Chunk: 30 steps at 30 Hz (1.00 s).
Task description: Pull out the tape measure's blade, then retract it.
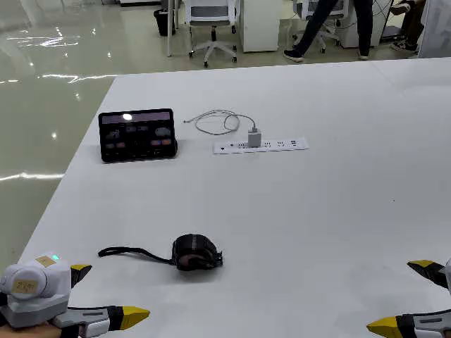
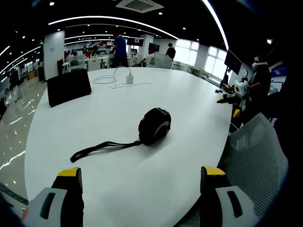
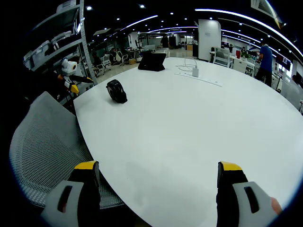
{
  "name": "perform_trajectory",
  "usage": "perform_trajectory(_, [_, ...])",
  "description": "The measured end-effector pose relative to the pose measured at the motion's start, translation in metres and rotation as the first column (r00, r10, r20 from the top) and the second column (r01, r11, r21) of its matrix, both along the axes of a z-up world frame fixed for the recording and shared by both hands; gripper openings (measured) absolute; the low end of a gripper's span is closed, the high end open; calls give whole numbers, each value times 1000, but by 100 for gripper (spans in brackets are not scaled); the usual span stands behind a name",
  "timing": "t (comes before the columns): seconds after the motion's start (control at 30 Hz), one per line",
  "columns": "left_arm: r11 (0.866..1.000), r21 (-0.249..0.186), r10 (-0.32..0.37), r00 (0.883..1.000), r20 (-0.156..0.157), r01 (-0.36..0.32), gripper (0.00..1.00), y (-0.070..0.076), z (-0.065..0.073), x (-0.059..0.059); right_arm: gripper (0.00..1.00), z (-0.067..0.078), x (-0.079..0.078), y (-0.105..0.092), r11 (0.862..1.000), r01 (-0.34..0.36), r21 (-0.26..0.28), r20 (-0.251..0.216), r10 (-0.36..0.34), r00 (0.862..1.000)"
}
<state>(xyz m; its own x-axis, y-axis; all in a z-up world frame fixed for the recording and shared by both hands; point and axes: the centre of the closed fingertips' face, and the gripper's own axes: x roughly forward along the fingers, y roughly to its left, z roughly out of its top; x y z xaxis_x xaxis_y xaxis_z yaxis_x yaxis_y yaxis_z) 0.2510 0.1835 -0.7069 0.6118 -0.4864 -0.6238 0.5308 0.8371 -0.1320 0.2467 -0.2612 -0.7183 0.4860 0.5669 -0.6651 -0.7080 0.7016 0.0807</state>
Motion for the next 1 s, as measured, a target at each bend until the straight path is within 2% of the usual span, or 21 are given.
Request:
perform_trajectory(0.57, [1000, -13, 0, 1000, 11, 0, 100, -2, -1, -2, 100, 4, 4, -2, 1000, -7, -14, 20, 7, 1000])
perform_trajectory(0.73, [1000, -15, -2, 1000, 26, 2, 100, -2, 1, -1, 100, 3, 6, -2, 1000, -9, -22, 29, 9, 1000])
perform_trajectory(0.77, [1000, -27, -3, 1000, 24, 3, 100, -3, 2, -1, 100, 3, 7, -3, 1000, -9, -29, 31, 9, 999])
perform_trajectory(1.0, [1000, -19, -4, 1000, 19, 4, 100, -4, 1, -1, 100, 5, 9, -4, 1000, -5, -25, 38, 6, 999])
